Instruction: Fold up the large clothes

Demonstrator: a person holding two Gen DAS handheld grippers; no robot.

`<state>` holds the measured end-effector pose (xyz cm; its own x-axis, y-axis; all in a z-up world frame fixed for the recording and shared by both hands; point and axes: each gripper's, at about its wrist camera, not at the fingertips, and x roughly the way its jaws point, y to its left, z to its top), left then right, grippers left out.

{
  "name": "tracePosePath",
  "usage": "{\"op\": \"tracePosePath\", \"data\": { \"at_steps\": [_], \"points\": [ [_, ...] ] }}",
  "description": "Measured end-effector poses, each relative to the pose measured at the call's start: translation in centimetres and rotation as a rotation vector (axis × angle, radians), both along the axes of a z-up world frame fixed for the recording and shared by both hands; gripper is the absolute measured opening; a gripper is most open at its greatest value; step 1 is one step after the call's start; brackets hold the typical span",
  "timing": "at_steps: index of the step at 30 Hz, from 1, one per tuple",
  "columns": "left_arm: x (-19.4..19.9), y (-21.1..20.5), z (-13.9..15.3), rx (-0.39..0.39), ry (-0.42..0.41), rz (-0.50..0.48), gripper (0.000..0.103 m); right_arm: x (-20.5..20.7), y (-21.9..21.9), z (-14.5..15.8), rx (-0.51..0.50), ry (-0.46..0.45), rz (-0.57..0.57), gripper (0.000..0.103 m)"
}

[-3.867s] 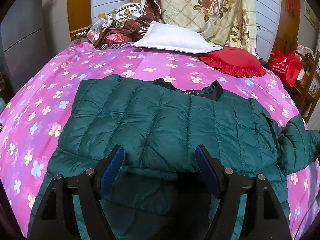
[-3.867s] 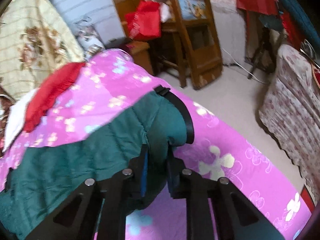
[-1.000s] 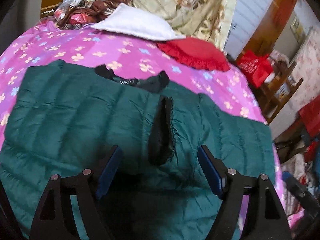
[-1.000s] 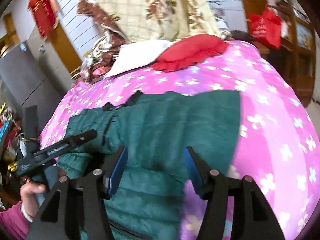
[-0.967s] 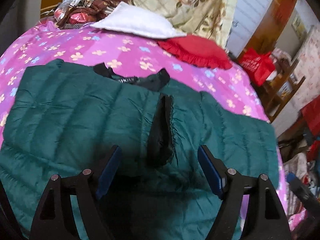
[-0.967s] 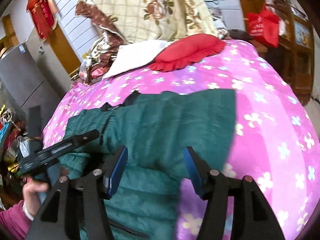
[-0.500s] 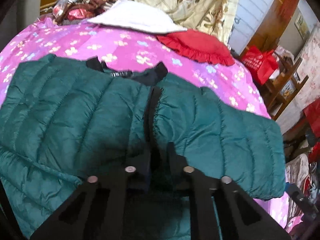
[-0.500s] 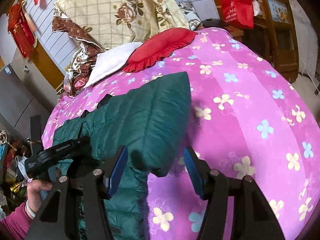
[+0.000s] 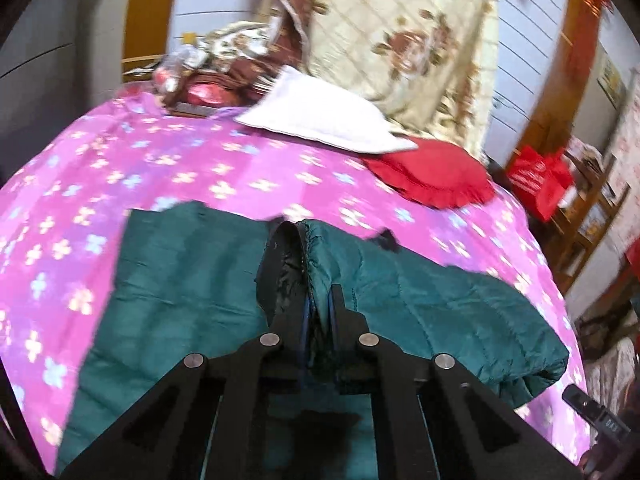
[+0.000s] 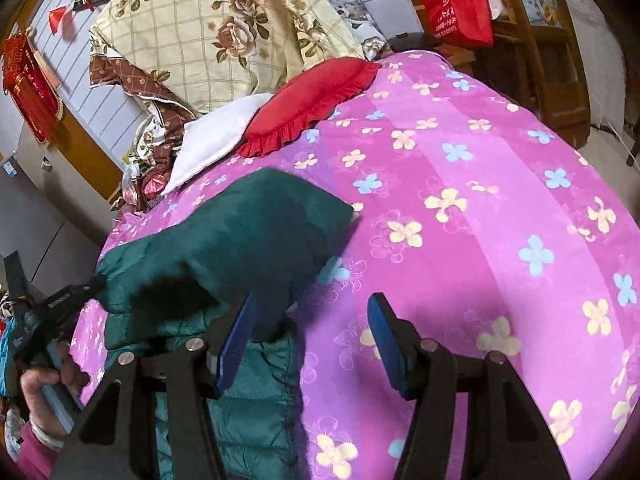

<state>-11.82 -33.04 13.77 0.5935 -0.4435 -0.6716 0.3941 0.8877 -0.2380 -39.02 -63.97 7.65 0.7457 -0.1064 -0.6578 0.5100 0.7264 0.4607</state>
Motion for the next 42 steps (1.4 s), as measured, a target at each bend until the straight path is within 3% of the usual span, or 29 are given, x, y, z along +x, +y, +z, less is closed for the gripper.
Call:
{"op": "tracePosePath", "data": {
  "at_steps": [11, 18, 24, 32, 33, 34, 36, 39, 42],
  "points": [
    [2.6, 6.4, -0.9, 0.041, -0.024, 0.103, 0.0, 7.7, 2.7, -0.8, 0.01, 0.039, 0.084, 0.061],
    [4.2, 10.0, -3.0, 0.065, 0.007, 0.168, 0.0, 13.3, 5.3, -1.1, -0.047, 0.085, 0.164, 0.061],
    [4.8, 11.5, -4.9, 0.092, 0.031, 0.195, 0.0, 18.1, 7.3, -2.2, -0.175, 0.173, 0.233, 0.061],
    [4.9, 11.3, -5.9, 0.1, 0.015, 0.178, 0.0, 20.5, 6.9, -3.7, -0.175, 0.222, 0.25, 0.062],
    [4.9, 11.4, -5.7, 0.095, 0.014, 0.172, 0.001, 20.4, 7.0, -3.5, -0.18, 0.225, 0.25, 0.062],
    [4.9, 11.5, -5.2, 0.092, 0.01, 0.169, 0.012, 20.2, 7.0, -3.2, -0.185, 0.224, 0.25, 0.062],
    [4.6, 11.8, -4.3, 0.088, -0.014, 0.178, 0.022, 19.1, 7.1, -1.7, -0.191, 0.191, 0.231, 0.062],
    [3.9, 11.7, -2.6, 0.082, -0.075, 0.176, 0.024, 18.0, 7.5, 0.4, -0.18, 0.116, 0.237, 0.062],
    [3.4, 10.4, -2.2, 0.102, -0.107, 0.147, 0.029, 19.0, 8.9, 1.3, -0.193, 0.111, 0.286, 0.062]
  ]
}}
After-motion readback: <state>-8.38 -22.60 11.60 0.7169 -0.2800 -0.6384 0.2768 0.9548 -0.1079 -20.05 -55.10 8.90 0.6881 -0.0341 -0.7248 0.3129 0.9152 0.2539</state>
